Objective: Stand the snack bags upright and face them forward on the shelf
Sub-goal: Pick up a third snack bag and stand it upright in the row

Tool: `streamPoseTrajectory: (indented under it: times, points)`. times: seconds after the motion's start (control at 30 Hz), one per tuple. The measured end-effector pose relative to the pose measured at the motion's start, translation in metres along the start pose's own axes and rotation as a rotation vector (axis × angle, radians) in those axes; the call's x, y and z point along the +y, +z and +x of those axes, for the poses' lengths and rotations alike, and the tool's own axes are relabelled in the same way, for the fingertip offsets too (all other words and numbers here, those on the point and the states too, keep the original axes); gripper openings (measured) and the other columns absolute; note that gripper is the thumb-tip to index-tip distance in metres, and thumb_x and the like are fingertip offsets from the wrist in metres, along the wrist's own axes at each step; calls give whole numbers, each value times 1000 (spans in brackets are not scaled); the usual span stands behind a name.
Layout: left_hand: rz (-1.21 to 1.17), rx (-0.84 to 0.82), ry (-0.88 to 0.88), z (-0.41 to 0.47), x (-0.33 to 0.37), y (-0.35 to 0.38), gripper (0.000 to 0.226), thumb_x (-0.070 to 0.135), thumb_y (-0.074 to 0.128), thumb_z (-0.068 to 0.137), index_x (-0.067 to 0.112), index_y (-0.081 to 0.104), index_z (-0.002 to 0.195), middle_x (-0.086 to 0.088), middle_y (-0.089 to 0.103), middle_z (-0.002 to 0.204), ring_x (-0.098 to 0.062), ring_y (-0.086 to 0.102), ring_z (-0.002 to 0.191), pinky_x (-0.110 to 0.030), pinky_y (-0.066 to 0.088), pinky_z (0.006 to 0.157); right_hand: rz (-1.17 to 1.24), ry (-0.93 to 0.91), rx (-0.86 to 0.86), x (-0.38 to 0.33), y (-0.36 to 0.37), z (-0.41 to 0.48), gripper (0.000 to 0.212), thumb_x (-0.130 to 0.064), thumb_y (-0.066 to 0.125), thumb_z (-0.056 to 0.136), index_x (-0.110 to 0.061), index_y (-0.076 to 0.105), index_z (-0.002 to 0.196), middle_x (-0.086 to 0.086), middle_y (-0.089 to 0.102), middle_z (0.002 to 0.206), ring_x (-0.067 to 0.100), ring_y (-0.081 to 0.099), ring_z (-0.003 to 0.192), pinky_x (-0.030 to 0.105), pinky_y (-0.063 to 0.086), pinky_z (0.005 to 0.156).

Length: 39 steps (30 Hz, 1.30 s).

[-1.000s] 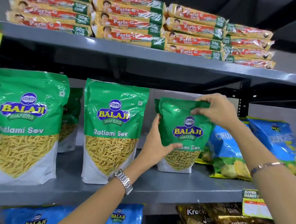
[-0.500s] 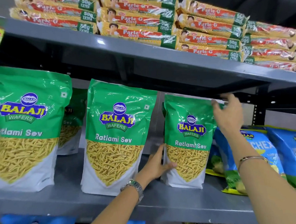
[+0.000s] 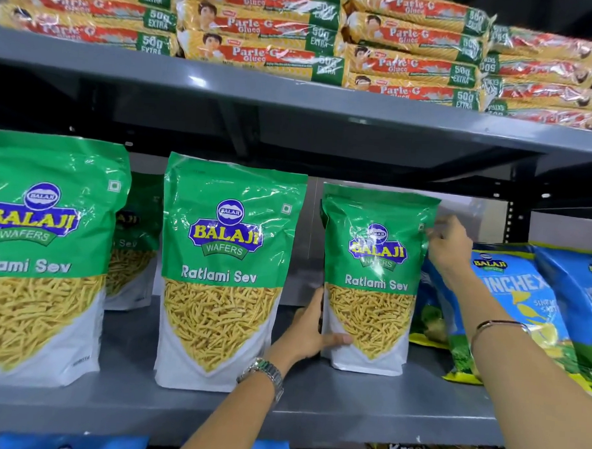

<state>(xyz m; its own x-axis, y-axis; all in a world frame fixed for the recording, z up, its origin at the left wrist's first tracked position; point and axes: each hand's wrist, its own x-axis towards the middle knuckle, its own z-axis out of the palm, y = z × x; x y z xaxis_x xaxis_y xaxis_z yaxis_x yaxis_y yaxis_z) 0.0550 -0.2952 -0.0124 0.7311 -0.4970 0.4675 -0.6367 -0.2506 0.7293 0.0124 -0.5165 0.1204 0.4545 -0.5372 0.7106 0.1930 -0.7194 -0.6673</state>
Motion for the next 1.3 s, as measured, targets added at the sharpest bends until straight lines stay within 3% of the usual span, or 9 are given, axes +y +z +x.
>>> streamPoseTrajectory:
  times: [0.13, 0.27, 0.33, 0.47, 0.67, 0.77, 0.87, 1.17, 1.3]
  points:
    - [11, -2, 3, 1, -1, -1, 103, 47, 78, 63, 32, 14, 143, -3, 36, 150, -26, 29, 139, -52, 28, 112, -24, -88, 6, 7, -4, 7, 26, -12, 52, 92, -2, 52, 115, 22, 62, 118, 35, 56, 103, 29, 32, 71]
    - [30, -1, 8, 2, -3, 0, 103, 47, 77, 65, 31, 13, 144, 0, 34, 151, -25, 29, 139, -51, 28, 112, 197, -58, 44, 19, 3, -1, 27, -16, 51, 92, -4, 53, 117, 21, 61, 119, 36, 57, 105, 43, 47, 83]
    - [44, -14, 14, 4, -5, -1, 102, 45, 77, 66, 28, 14, 144, -1, 34, 151, -24, 30, 139, -49, 28, 113, 399, 17, -3, 20, 8, -12, 38, -29, 51, 92, -6, 47, 123, 13, 56, 124, 32, 55, 111, 51, 48, 92]
    - [-59, 11, -2, 4, 0, 0, 102, 45, 79, 64, 24, 18, 144, 4, 35, 150, -16, 33, 136, -39, 28, 113, 597, 151, -134, 29, 26, -53, 73, -52, 59, 79, -10, 37, 134, -1, 48, 120, 15, 52, 105, 31, 41, 85]
    - [-269, 94, -57, 8, 6, 8, 88, 40, 80, 65, 27, 31, 136, 3, 46, 141, -15, 43, 128, -36, 35, 108, 756, 277, -364, 58, 44, -92, 74, -41, 77, 58, -16, 52, 122, 5, 69, 110, 23, 68, 96, 38, 54, 83]
    - [-283, 110, -62, 7, 5, 11, 89, 36, 83, 62, 24, 35, 137, 0, 49, 140, -19, 45, 128, -44, 36, 109, 789, 284, -394, 60, 41, -95, 67, -41, 81, 54, -18, 57, 113, 6, 70, 108, 21, 68, 95, 29, 52, 75]
    - [-284, 144, -56, 2, 8, 14, 90, 39, 84, 59, 26, 38, 135, 1, 51, 139, -19, 46, 128, -47, 38, 108, 821, 298, -388, 61, 38, -98, 72, -39, 79, 56, -13, 56, 119, 10, 68, 113, 27, 65, 102, 40, 52, 87]
    - [-137, 203, -27, -27, 22, 19, 92, 59, 79, 52, 32, 39, 131, 8, 52, 138, -11, 47, 123, -31, 40, 101, 843, 280, -362, 50, 10, -118, 69, -38, 74, 61, -9, 55, 121, 14, 67, 115, 30, 64, 104, 36, 51, 85]
    - [-116, 203, 10, -38, 30, 21, 92, 61, 77, 54, 34, 36, 132, 9, 51, 138, -10, 45, 122, -24, 36, 94, 817, 272, -363, 43, -1, -127, 91, -59, 83, 34, -15, 59, 111, 7, 69, 106, 23, 66, 96, 31, 51, 78]
